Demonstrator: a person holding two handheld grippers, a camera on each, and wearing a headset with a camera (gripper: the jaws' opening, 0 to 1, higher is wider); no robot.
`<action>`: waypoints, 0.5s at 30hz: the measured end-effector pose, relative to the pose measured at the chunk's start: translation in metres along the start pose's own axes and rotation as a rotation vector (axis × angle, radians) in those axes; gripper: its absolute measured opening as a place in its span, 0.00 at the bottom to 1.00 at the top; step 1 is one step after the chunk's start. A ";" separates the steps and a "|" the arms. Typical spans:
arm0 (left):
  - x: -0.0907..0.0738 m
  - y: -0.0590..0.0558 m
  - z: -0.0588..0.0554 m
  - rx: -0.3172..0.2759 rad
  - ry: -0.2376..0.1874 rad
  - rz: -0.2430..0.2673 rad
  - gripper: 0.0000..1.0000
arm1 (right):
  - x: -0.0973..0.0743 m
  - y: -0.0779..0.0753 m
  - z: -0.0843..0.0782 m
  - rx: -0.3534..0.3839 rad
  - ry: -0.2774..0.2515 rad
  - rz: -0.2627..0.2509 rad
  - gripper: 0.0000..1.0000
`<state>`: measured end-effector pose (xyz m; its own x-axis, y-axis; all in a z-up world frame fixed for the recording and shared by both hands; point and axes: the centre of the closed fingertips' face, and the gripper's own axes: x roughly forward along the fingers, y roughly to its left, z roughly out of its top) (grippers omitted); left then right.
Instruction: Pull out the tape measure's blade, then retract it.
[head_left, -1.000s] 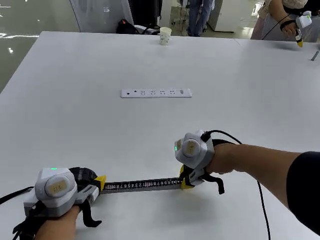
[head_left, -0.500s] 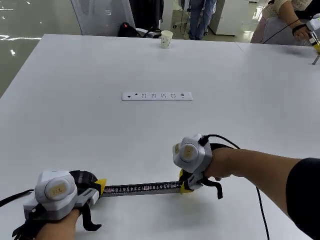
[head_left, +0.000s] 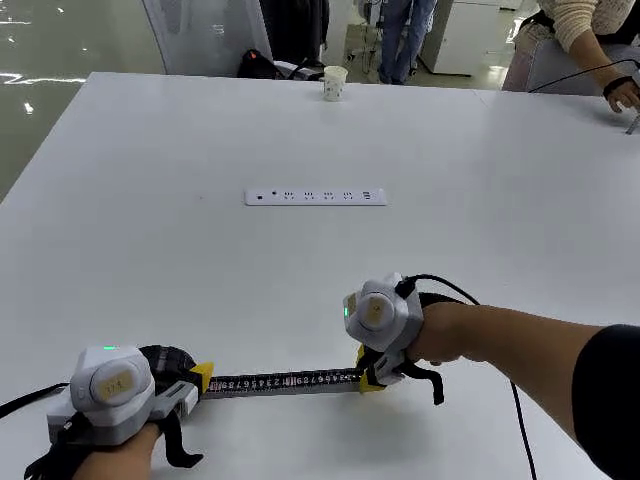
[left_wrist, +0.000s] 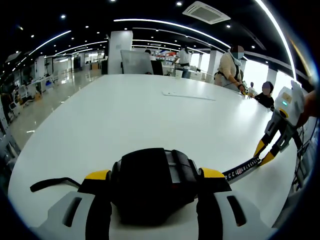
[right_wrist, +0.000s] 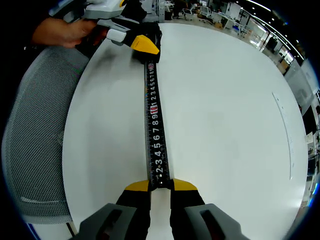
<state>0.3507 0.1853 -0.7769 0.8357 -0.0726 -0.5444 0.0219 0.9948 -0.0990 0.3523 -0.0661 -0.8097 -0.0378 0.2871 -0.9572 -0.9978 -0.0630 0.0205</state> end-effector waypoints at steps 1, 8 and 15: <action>0.000 0.000 0.000 0.000 0.000 0.000 0.65 | 0.000 0.000 0.000 0.001 0.001 -0.001 0.10; 0.001 0.000 0.000 -0.002 0.002 -0.002 0.65 | 0.001 0.000 0.002 0.007 0.002 -0.003 0.10; 0.001 0.000 0.000 -0.002 0.003 -0.002 0.65 | 0.001 0.000 0.003 0.013 0.004 -0.004 0.10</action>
<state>0.3513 0.1853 -0.7773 0.8338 -0.0752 -0.5469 0.0226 0.9945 -0.1023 0.3526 -0.0624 -0.8101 -0.0336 0.2837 -0.9583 -0.9986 -0.0492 0.0205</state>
